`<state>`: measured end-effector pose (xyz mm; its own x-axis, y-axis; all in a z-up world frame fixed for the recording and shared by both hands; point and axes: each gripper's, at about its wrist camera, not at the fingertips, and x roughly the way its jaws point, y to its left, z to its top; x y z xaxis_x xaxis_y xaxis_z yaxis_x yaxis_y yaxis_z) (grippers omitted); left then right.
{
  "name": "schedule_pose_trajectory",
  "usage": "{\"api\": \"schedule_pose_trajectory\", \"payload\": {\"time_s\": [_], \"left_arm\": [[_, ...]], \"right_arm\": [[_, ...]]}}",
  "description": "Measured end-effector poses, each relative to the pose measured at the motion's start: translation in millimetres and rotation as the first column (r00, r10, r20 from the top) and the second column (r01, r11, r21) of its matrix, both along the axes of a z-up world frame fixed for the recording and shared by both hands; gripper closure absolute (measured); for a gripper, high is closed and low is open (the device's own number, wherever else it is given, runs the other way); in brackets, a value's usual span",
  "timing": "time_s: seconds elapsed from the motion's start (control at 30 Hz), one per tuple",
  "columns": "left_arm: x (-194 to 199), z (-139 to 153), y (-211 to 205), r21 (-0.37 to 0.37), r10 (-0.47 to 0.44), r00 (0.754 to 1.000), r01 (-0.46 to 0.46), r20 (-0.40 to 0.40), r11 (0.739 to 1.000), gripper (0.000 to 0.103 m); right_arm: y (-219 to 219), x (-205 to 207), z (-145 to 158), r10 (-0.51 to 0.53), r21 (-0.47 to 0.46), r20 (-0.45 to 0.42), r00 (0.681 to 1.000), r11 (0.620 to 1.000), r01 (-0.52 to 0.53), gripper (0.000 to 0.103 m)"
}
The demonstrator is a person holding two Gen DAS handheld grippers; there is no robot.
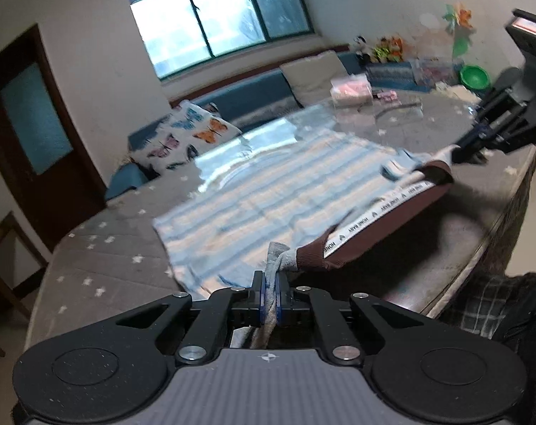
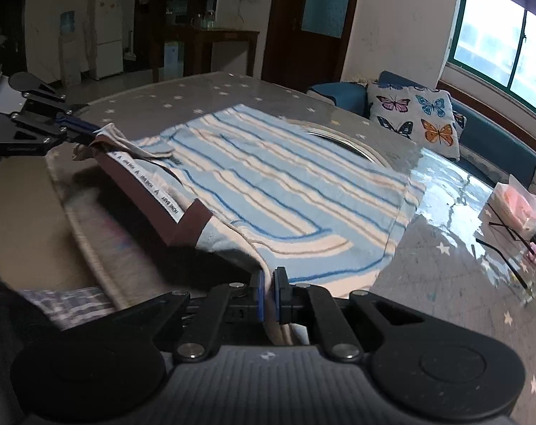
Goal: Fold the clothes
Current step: 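Lift the hem with both grippers and fold it over toward the brown collar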
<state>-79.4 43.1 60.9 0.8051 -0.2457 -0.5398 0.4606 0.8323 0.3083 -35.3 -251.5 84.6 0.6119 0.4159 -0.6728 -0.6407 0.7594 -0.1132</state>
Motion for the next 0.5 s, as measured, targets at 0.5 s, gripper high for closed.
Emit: {"api": "schedule_pose_trajectory", "payload": {"time_s": [0.5], "left_arm": [[124.6, 43.2, -11.0, 0.018, 0.084, 0.989, -0.087, 0.121, 0.996, 0.098]], "right_arm": [[8.5, 90.9, 61.4, -0.030, 0.059, 0.098, 0.995, 0.998, 0.024, 0.099]]}}
